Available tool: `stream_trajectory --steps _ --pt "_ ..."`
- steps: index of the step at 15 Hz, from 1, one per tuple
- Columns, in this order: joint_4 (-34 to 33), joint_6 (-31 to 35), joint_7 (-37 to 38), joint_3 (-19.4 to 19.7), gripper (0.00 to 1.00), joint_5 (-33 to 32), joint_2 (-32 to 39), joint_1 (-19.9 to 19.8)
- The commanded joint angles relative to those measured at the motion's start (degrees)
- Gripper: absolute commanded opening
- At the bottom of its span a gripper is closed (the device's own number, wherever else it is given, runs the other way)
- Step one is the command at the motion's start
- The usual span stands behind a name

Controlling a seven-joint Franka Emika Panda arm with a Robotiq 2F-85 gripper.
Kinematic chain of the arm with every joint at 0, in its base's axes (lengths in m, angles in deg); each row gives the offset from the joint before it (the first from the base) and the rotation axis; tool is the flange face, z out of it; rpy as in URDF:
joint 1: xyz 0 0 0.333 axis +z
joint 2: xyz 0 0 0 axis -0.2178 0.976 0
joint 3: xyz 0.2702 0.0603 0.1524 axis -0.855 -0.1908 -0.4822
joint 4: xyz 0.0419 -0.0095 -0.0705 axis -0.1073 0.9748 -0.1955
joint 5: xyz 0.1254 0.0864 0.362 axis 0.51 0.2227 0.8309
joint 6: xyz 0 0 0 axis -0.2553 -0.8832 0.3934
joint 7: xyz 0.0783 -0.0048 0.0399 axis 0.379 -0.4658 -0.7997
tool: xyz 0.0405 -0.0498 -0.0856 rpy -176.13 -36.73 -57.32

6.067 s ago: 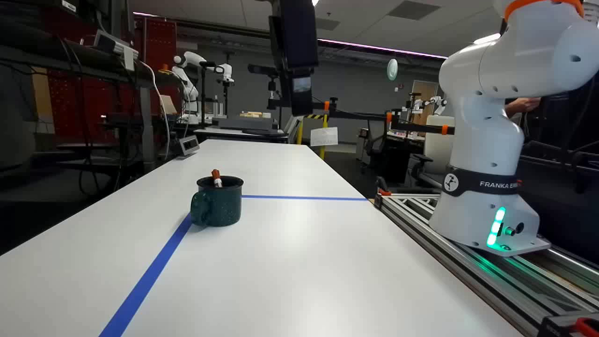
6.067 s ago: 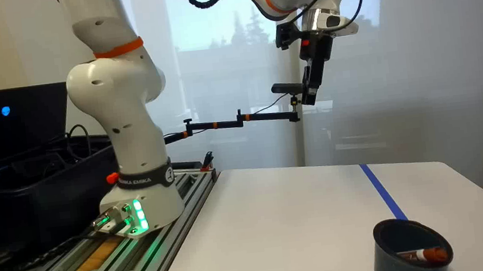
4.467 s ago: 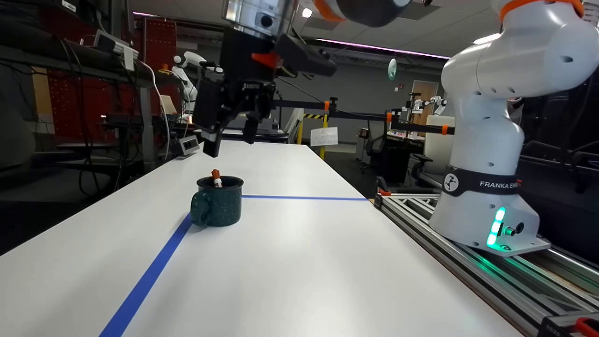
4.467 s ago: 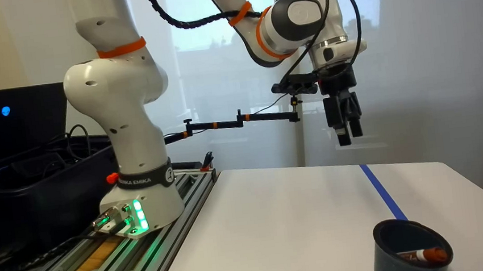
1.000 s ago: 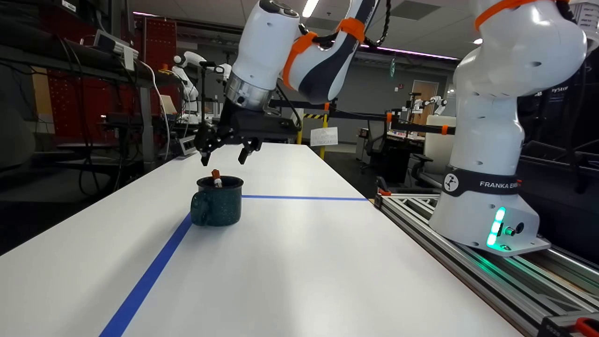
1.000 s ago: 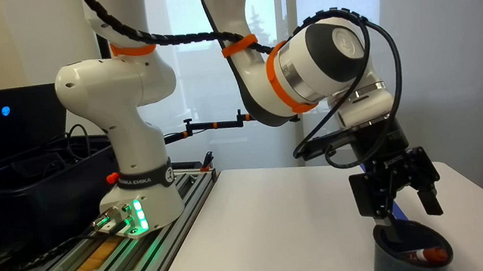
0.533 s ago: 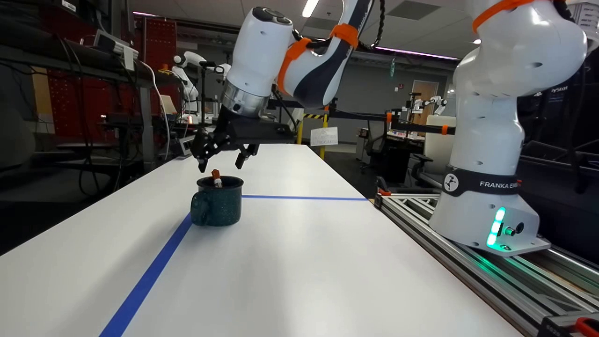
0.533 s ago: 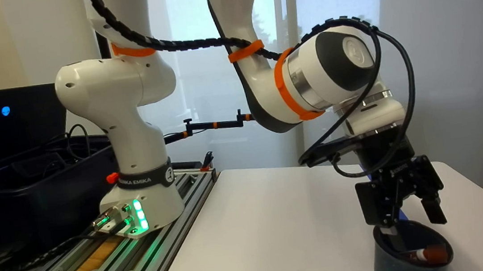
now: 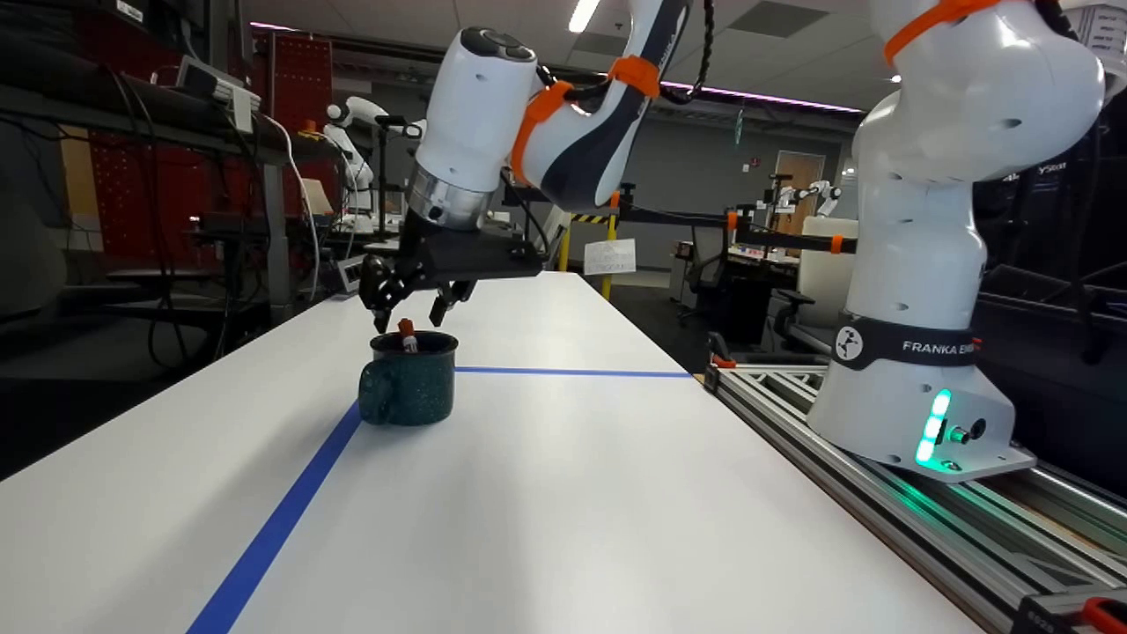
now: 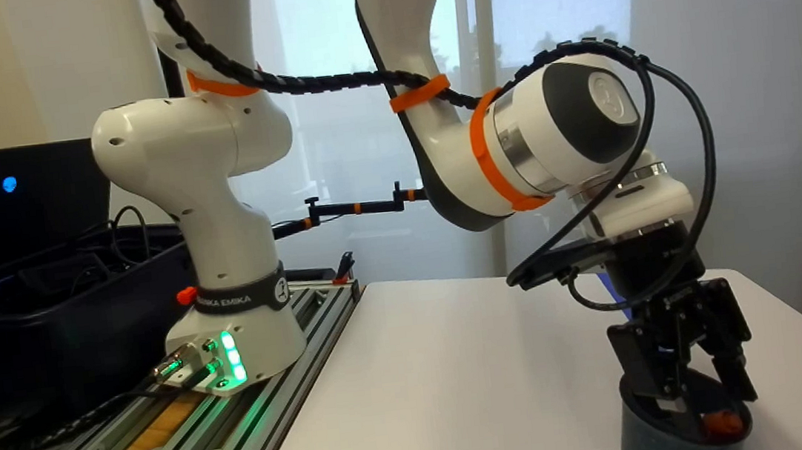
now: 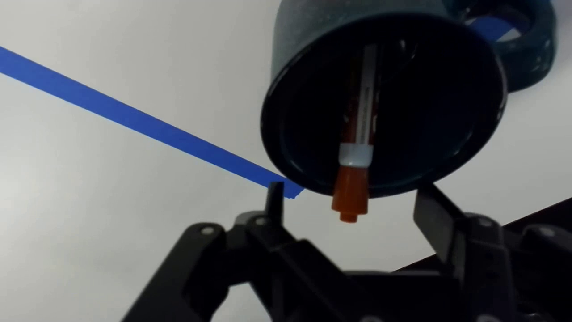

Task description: Remove the marker from the mug

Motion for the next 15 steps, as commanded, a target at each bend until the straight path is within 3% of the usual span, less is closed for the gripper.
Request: stream_trajectory --steps 1,2,3,4,9,13,15 --pt "-1.9 -1.1 0.8 0.5 0.65 -2.2 1.2 0.5" --pt "-2.1 -1.3 0.8 0.4 0.67 -2.2 1.3 0.5" --pt "-2.3 -1.4 0.9 0.4 0.61 -2.2 1.5 0.5" --pt "-2.4 -1.5 0.9 0.4 0.64 -2.3 1.6 0.6" --pt "-2.9 -1.8 0.8 0.1 0.63 -2.4 1.7 1.2" --pt "-2.9 -2.3 0.7 0.1 0.52 -2.5 1.5 1.9" --pt "-2.8 -2.4 0.9 0.1 0.39 -2.6 1.4 2.2"
